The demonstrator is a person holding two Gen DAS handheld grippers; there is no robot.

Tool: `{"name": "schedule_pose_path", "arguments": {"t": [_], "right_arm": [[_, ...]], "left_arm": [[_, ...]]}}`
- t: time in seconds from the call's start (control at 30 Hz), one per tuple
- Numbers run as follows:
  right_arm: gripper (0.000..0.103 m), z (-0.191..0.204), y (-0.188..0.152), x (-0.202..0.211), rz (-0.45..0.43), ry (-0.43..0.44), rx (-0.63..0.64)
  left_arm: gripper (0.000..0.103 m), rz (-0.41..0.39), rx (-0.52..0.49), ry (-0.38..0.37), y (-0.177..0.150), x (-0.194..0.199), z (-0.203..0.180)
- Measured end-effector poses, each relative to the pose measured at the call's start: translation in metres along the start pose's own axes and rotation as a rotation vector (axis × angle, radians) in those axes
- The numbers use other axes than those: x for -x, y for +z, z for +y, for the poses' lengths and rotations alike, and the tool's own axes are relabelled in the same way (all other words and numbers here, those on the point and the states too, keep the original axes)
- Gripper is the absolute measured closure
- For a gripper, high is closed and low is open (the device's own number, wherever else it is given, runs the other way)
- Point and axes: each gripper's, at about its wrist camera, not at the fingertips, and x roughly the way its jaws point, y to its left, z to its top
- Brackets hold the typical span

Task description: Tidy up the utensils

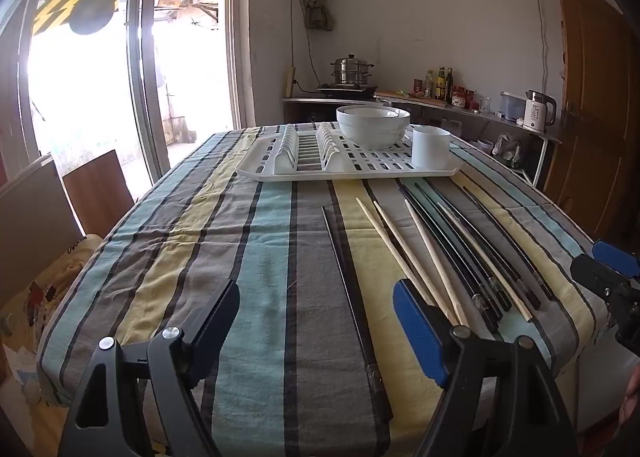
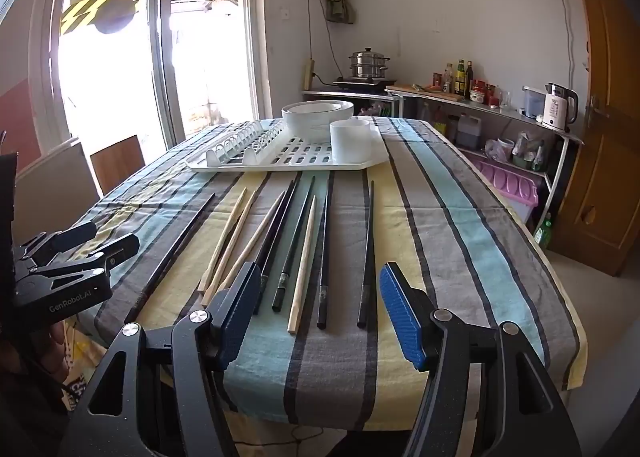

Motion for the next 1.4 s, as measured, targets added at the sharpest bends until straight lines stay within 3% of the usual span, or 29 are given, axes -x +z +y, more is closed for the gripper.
{"name": "schedule_pose_path", "arguments": {"t": [1.4], "right_arm": [[0.040,0.0027,0.0057,0.0046,-0.009,0.000,0.006]], "left_arm": [[0.024,-0.004,-0.005,-0.022,0.0030,0.0064,-0.0004]]}}
